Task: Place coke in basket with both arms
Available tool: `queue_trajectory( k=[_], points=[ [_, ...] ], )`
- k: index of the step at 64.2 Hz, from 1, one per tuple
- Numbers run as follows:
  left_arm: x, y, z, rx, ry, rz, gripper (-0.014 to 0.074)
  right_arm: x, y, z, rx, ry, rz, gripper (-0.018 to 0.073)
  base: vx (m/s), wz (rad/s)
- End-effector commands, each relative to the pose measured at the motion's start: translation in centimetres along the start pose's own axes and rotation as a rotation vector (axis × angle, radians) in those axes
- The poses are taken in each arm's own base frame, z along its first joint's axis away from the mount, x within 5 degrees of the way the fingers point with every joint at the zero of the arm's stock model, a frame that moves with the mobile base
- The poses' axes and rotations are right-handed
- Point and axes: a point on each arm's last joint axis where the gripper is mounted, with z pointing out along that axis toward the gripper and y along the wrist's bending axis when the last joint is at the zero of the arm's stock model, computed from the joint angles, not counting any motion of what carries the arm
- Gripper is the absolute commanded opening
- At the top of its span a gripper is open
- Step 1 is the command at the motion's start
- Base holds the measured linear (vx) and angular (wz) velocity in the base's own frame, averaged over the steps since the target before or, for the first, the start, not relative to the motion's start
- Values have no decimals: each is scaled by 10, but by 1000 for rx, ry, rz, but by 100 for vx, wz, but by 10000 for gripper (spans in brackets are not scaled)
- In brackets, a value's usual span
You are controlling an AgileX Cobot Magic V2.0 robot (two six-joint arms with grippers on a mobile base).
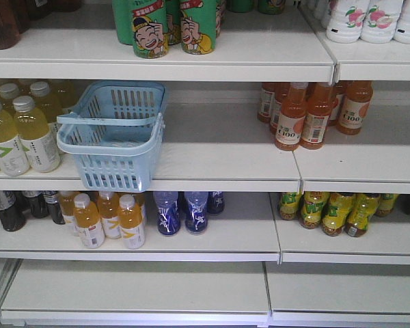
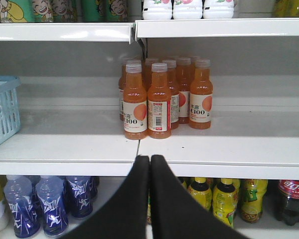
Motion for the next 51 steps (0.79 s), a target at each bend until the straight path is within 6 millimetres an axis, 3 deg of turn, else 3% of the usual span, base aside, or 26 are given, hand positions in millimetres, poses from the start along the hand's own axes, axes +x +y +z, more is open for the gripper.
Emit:
queue_trajectory(
  k=[1, 11, 25, 36, 51],
  points=[
    [-33, -4, -1, 20, -116, -45, -6, -5, 0, 0, 3, -76, -9, -10, 0, 0],
    [-81, -9, 1, 13, -102, -41, -6, -5, 0, 0, 3, -76, -9, -10, 0, 0],
    [-128, -14, 33, -18, 68, -42, -6, -5, 0, 0, 3, -76, -9, -10, 0, 0],
    [-134, -14, 58, -35, 175, -42, -6, -5, 0, 0, 3, -76, -9, -10, 0, 0],
    [-128, -13, 66, -41, 220, -43, -6, -5, 0, 0, 3, -76, -9, -10, 0, 0]
  ],
)
